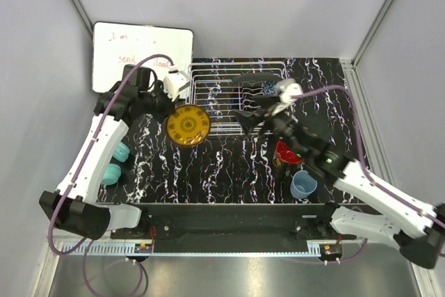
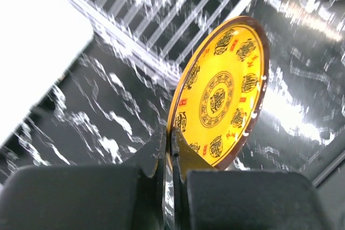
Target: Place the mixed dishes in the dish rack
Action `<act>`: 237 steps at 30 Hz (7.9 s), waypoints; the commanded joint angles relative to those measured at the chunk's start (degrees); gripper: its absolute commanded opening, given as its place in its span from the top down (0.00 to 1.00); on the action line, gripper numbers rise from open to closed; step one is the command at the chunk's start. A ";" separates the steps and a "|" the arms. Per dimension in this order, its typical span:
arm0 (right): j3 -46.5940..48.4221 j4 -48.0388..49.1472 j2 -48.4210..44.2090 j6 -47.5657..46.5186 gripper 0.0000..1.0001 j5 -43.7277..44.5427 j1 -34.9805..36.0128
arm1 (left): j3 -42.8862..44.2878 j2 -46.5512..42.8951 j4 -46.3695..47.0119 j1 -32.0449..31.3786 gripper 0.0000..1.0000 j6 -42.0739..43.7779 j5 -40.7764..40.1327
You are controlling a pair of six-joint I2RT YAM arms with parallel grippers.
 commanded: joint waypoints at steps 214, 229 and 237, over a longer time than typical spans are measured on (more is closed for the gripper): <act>-3.09 -45.07 15.21 23.67 0.74 -2.26 0.28 | -18.48 17.06 33.68 -14.35 0.22 -12.88 -22.03; -3.00 -44.63 19.61 23.85 0.68 1.69 0.37 | -23.49 11.00 34.73 -14.53 0.23 -10.86 -22.56; -4.49 -44.10 16.18 23.67 0.85 0.73 0.89 | -26.65 9.76 36.31 -14.53 0.24 -5.59 -22.29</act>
